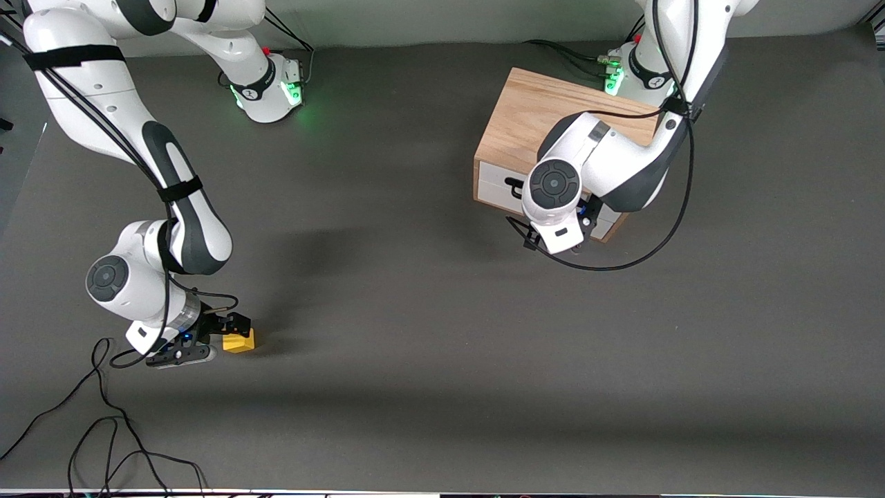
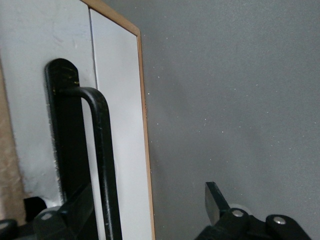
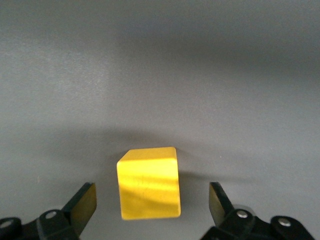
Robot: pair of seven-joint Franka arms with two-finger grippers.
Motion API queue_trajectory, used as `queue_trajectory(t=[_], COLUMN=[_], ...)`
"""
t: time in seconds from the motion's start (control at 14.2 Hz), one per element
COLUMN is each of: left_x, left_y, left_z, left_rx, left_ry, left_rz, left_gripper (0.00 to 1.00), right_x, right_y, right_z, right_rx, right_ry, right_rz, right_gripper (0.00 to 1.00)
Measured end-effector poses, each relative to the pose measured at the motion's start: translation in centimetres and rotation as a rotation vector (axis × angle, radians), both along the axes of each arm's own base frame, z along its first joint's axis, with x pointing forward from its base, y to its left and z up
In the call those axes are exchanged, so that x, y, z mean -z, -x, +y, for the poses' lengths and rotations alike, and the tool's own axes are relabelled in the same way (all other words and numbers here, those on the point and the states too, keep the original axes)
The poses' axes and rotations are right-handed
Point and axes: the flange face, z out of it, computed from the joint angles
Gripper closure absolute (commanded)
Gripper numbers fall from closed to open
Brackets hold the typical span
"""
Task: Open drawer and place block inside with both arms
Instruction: 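Lower the right gripper around the yellow cube and close it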
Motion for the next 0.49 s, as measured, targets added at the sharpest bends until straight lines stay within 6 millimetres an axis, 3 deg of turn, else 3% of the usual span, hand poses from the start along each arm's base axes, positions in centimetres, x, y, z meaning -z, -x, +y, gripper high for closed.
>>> queue_trajectory(t=[0.21, 0.49], left_x=[0.4, 0.9], left_y=[0.0, -0.3], left_z=[0.0, -0.1], left_rx=[-0.002, -0.003], left_ry=[0.003, 0.01], left_rz=[-0.002, -0.016], left_gripper=[0.0, 0.0], right_x=[2.1, 3.0], right_y=[0.0, 0.0], right_z=[0.0, 0.1], right_rx=[0.001, 0.001], right_ry=[0.0, 0.0], right_rz=[-0.002, -0.006], right_gripper=[0.0, 0.0])
